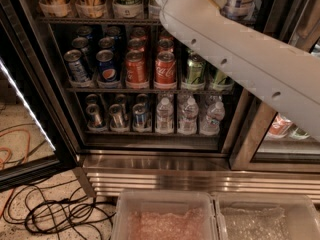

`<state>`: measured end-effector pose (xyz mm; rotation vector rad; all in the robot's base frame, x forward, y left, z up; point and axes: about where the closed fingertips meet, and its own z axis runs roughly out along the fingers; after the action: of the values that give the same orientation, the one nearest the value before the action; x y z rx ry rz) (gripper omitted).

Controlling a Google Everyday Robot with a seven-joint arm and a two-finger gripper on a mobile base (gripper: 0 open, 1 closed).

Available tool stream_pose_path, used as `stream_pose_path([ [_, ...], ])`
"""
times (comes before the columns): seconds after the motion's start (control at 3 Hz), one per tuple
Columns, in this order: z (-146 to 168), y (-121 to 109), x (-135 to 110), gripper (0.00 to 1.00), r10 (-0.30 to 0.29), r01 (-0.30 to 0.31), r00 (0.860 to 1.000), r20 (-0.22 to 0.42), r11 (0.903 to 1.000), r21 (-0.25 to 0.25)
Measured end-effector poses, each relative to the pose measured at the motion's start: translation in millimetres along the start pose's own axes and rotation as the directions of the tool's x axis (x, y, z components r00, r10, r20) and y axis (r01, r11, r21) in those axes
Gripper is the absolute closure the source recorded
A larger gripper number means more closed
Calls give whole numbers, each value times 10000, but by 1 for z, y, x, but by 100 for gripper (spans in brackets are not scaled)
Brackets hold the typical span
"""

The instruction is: Pick 7up can from top shelf of fridge

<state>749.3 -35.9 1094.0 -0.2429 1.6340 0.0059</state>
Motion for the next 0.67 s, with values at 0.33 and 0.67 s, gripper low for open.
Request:
stream_pose_path([
  [0.33, -10, -13, 2, 100, 109, -115, 9987, -496, 9999, -115],
  [0.67, -11, -21, -2, 100, 85, -91, 9986, -525, 9999, -116],
])
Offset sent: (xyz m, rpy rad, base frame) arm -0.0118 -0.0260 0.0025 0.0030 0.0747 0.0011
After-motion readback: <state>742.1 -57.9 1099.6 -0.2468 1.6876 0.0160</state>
